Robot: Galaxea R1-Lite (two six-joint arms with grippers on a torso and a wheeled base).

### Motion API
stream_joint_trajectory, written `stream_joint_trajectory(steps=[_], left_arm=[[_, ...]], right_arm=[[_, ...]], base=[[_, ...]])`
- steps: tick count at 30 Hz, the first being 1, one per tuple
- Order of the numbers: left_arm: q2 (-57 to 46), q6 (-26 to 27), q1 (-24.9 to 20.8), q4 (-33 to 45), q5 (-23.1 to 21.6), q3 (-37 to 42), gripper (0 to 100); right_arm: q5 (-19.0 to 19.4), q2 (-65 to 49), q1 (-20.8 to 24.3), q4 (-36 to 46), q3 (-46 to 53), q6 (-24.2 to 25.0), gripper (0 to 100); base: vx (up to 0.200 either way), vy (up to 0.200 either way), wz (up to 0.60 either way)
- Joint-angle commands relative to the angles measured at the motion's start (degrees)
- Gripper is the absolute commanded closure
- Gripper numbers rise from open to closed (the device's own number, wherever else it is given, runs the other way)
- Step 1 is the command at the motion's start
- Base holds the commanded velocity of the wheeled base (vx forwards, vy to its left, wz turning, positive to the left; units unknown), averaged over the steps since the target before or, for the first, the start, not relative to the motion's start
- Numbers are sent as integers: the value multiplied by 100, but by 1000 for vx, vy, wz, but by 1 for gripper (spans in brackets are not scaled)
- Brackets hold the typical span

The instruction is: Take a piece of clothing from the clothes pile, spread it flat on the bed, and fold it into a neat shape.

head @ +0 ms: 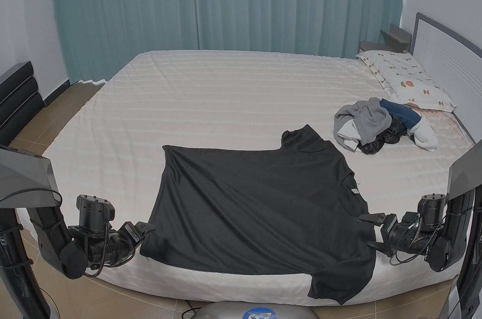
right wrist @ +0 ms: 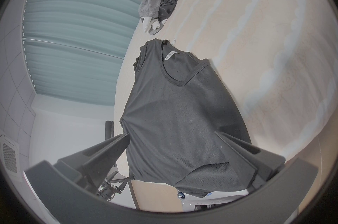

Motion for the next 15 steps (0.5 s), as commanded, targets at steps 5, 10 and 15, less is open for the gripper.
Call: stream_joint_trajectory(steps=[5,10,15], left_arm=[[735,88,-104,-487,231,4,0],[928,96,-192,-487,407,-216,0],[972,96,-271,-487,433,-242,0]], right_arm=[[10,27,7,-56,-6,-7,0],[1,35,16,-56,-15,-42,0],[1,88,16,-56,-23,-86,0]], base=[[0,0,0],[0,0,0],[0,0,0]])
